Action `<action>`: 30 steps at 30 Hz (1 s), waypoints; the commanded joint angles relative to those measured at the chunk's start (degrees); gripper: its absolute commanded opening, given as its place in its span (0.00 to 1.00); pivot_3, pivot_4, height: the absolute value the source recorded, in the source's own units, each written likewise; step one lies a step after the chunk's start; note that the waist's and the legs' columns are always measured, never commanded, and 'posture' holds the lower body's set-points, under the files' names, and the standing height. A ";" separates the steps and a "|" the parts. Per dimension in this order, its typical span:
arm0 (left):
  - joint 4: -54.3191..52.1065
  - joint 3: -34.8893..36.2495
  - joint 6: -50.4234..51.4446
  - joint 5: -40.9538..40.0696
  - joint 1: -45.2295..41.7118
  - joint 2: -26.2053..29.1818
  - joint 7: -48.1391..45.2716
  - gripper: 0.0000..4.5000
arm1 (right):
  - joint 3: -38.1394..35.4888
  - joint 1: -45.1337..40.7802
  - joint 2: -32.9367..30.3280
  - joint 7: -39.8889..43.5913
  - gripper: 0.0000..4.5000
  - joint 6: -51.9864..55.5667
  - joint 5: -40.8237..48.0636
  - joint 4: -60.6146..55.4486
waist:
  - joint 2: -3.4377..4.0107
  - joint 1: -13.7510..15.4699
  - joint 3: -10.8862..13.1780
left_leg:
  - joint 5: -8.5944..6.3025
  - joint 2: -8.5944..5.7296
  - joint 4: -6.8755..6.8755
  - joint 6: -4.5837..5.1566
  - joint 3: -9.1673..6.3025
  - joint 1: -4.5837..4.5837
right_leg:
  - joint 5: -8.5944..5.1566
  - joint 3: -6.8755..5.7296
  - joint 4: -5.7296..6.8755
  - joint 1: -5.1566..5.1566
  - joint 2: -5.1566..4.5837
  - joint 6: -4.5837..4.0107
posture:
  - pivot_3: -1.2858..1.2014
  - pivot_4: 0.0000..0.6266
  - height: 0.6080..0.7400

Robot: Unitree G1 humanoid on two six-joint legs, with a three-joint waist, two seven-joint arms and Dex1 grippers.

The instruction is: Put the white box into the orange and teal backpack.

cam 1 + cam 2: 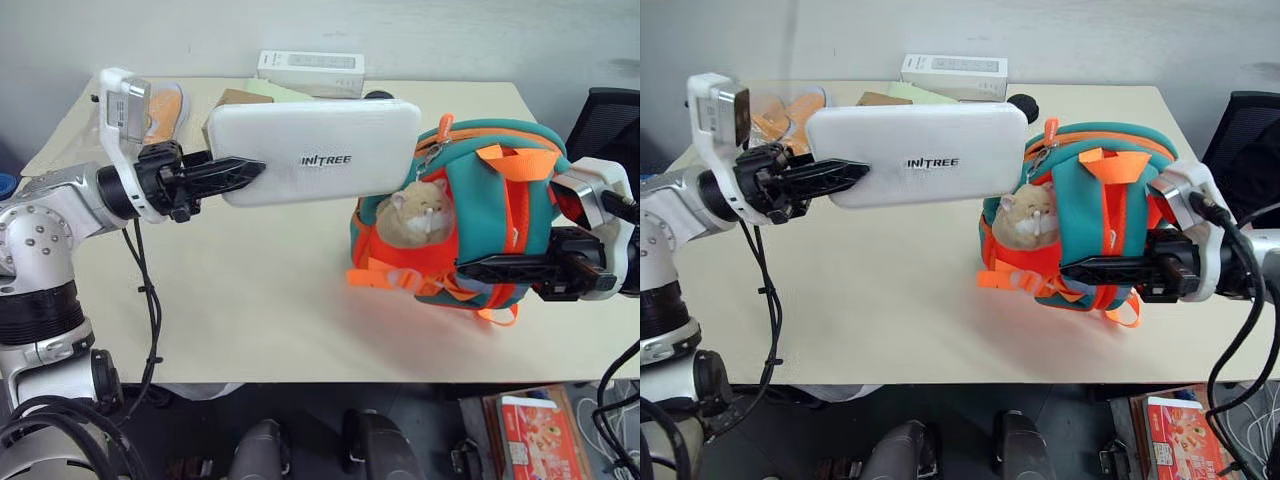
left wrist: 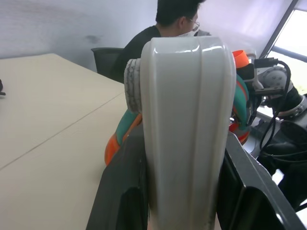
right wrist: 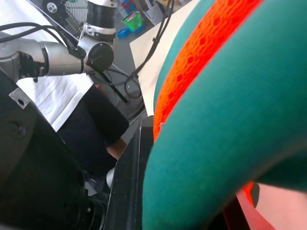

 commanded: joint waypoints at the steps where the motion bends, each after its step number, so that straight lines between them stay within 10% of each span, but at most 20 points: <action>1: 4.11 -2.71 -6.24 4.12 -3.48 0.81 -1.30 0.28 | -1.95 -0.56 -2.15 2.46 0.01 -0.84 0.79 0.25 | 0.00 0.34 0.00 | 0.01 -0.01 0.02 0.03 0.01 0.00 | 0.02 0.00 0.00 0.01 -0.01 0.00 | 0.52 0.24 1.00; 30: 11.78 -17.21 -19.43 13.27 -11.71 -2.76 -15.63 0.28 | -0.46 -7.15 -5.17 4.77 0.01 0.20 2.82 2.20 | 0.03 1.71 0.02 | -0.02 -0.04 0.50 0.37 -0.06 -0.57 | 0.17 -0.16 -0.09 -0.22 -0.02 0.16 | 0.52 0.24 1.00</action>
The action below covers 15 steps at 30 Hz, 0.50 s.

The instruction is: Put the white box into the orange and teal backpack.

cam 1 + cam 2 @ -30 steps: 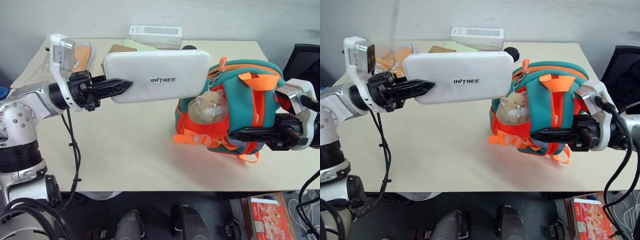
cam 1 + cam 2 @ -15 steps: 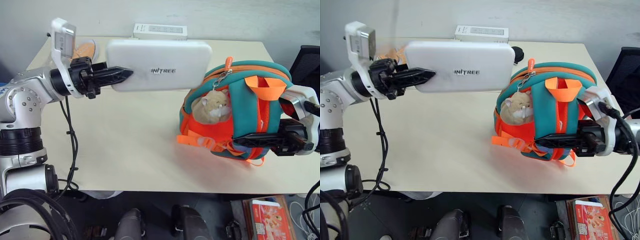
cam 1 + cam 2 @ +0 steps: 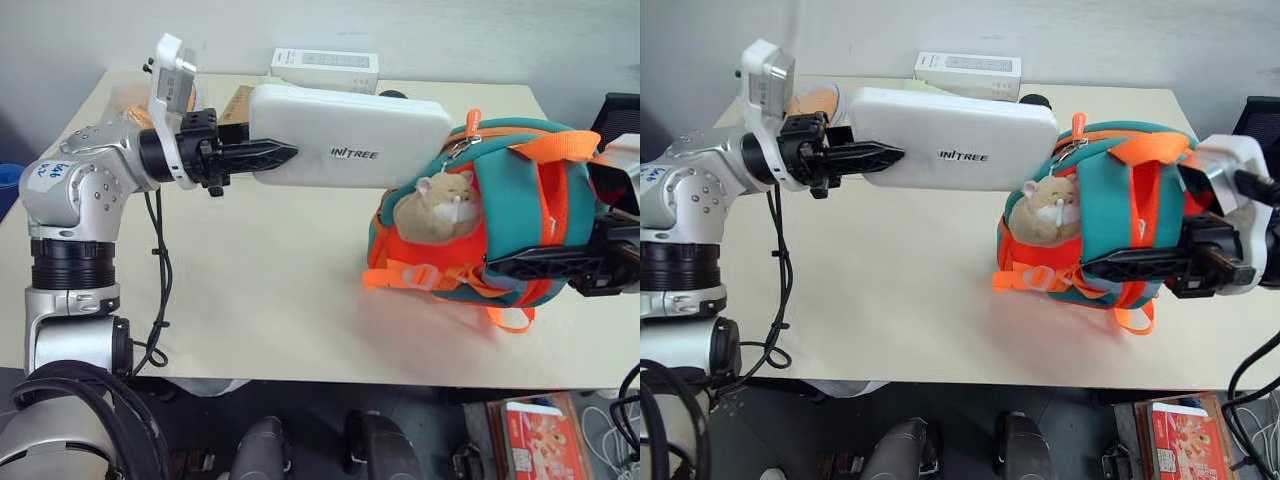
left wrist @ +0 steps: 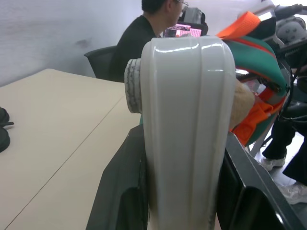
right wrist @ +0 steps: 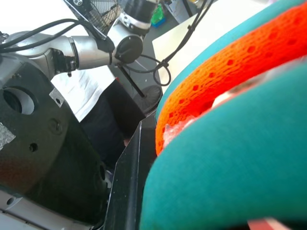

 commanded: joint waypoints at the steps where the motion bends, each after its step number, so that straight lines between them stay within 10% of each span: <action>1: -2.36 -4.97 -5.32 4.17 0.16 0.04 -4.64 0.28 | 0.31 -1.67 0.41 -0.53 0.01 -2.22 -1.50 -0.08 | 0.00 0.04 0.00 | 0.00 0.00 0.00 0.00 0.00 0.00 | 0.00 -0.01 0.00 0.00 0.01 0.00 | 0.52 0.24 1.00; 15: 11.87 -13.36 -16.84 17.24 -8.48 -22.36 3.89 0.28 | 2.20 -3.44 3.40 -1.09 0.01 -3.63 -2.95 -0.95 | 0.00 0.83 0.00 | -0.17 -0.04 0.61 0.38 -0.01 -0.21 | 0.11 -0.38 0.05 0.05 -0.05 0.19 | 0.52 0.24 1.00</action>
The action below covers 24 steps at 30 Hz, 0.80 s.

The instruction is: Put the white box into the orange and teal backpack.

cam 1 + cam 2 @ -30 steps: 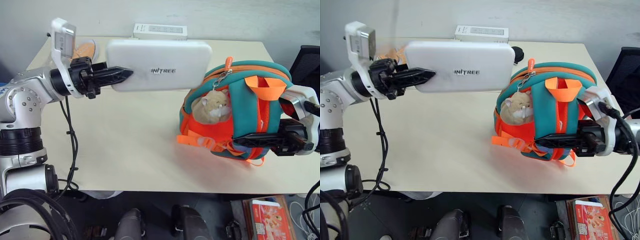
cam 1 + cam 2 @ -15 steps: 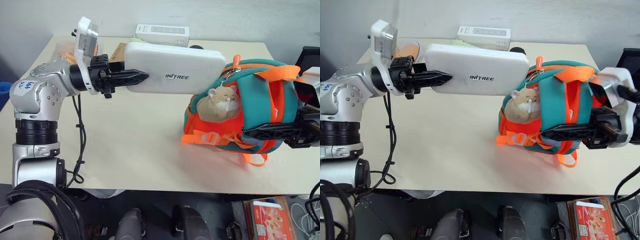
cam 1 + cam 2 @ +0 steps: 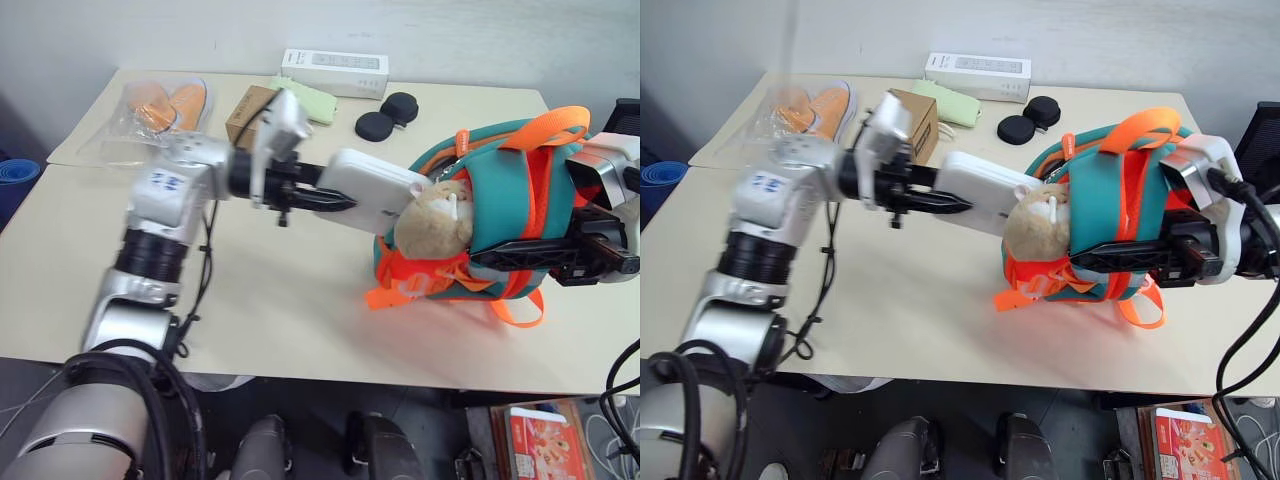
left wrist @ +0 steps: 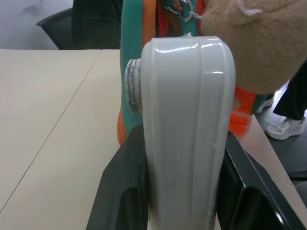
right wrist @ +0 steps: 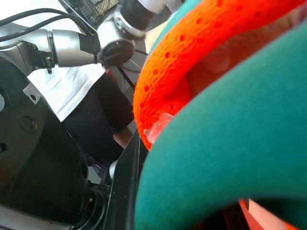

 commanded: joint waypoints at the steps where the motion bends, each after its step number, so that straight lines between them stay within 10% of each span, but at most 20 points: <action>1: 2.30 -0.52 -4.04 2.48 -2.99 -6.09 5.11 0.28 | -1.97 -0.40 0.94 -0.97 0.01 -0.85 1.45 -2.33 | 0.00 -0.07 0.00 | -0.04 0.00 0.07 0.05 0.00 -0.04 | 0.01 -0.05 0.00 0.00 0.00 0.02 | 0.52 0.24 1.00; 5: 7.46 0.35 -6.78 5.97 -4.24 -12.23 12.60 0.28 | -2.98 0.91 3.21 -4.30 0.01 -1.43 1.60 -4.37 | 0.00 -0.27 0.00 | -0.11 0.02 0.21 0.12 0.03 -0.06 | 0.06 -0.06 0.01 -0.01 -0.06 0.10 | 0.52 0.24 1.00; 15: -0.79 6.22 1.20 0.25 -1.47 -4.01 6.54 0.99 | -6.86 6.33 6.01 -11.71 0.00 -0.30 5.52 -8.58 | 0.04 -1.21 0.00 | -0.07 0.08 0.22 0.06 0.00 0.02 | 0.05 -0.06 0.17 0.00 -0.07 0.08 | 0.52 0.24 1.00; 24: -22.13 10.87 17.31 -13.73 1.55 12.34 -5.13 0.99 | -7.41 9.78 6.62 -14.74 0.00 -0.87 7.29 -10.32 | 0.07 -1.42 0.01 | -0.06 0.06 0.23 0.01 -0.04 0.07 | 0.04 -0.02 0.17 0.12 -0.07 0.06 | 0.52 0.24 1.00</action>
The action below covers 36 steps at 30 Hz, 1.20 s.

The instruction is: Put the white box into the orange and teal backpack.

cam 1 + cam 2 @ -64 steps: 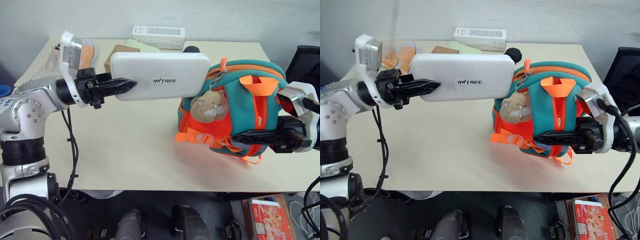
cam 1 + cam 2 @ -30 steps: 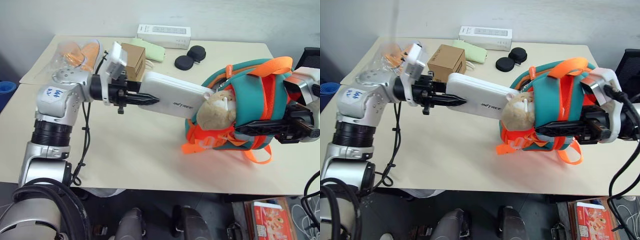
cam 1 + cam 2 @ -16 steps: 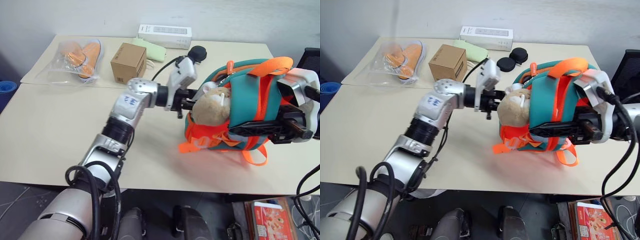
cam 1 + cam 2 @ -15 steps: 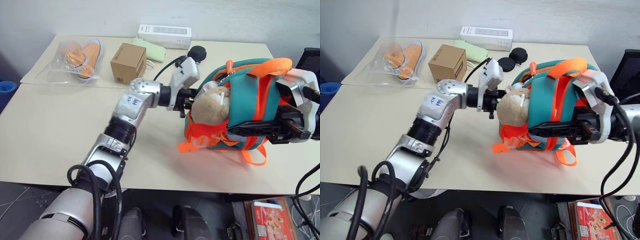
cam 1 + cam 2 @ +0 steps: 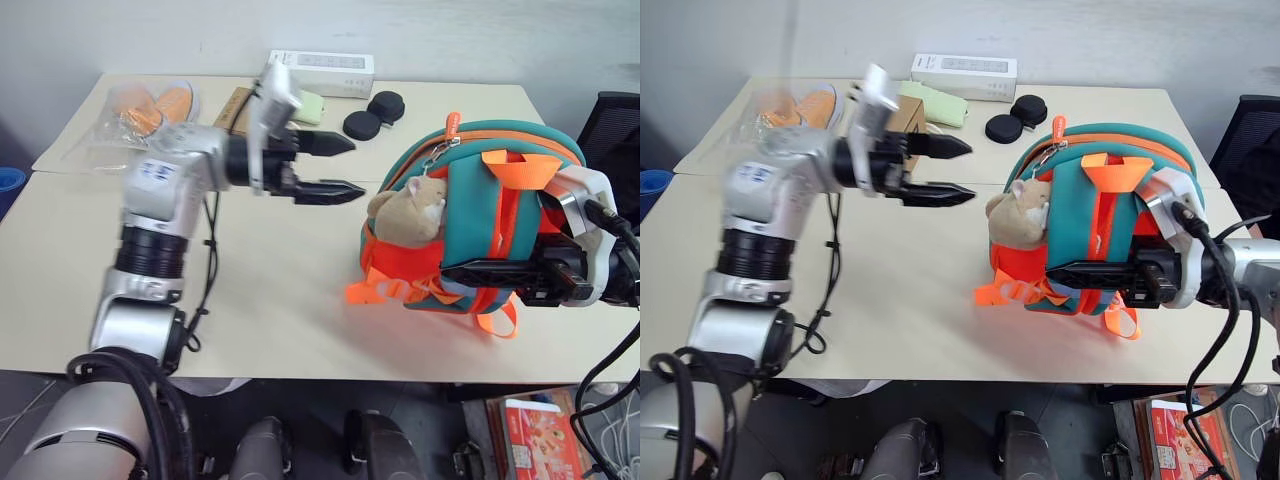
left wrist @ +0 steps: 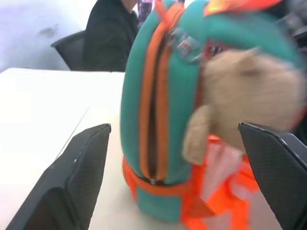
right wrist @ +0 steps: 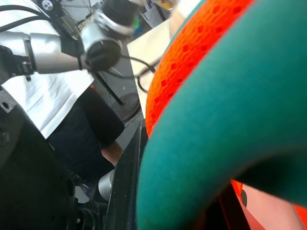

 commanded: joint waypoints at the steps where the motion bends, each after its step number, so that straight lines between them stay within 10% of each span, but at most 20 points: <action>1: -10.45 -0.48 2.61 -3.74 1.13 0.74 -0.21 0.99 | -2.31 -0.29 0.64 -1.15 0.00 -0.64 2.59 -2.03 | 0.01 0.27 -0.01 | 0.00 -0.02 0.00 0.01 -0.05 0.00 | 0.00 0.03 -0.02 0.05 -0.03 0.00 | 0.52 0.24 1.00; 13: -9.58 -10.10 -7.35 10.49 3.32 -13.33 20.72 0.99 | -3.56 1.12 0.92 -3.77 0.00 -0.10 5.78 -3.38 | 0.01 1.27 -0.01 | 0.01 -0.06 0.06 0.10 0.00 0.02 | 0.06 0.51 -0.07 0.08 0.06 0.11 | 0.52 0.24 1.00; 29: -7.88 -7.02 -6.14 6.73 3.12 -10.56 15.01 0.07 | -5.04 4.55 1.61 -6.12 0.00 -1.76 5.98 -3.81 | 0.03 1.39 -0.02 | 0.00 -0.07 0.05 0.11 0.00 0.02 | 0.06 0.49 -0.07 0.08 0.04 0.11 | 0.52 0.24 1.00; 36: 4.66 -0.12 -7.32 5.94 -5.20 -4.87 14.22 0.03 | -5.87 9.22 3.05 -6.79 0.00 -5.52 3.80 -5.43 | 0.04 1.06 -0.02 | 0.00 -0.06 0.04 0.11 0.02 0.01 | 0.06 0.44 -0.09 0.06 0.13 0.11 | 0.52 0.24 1.00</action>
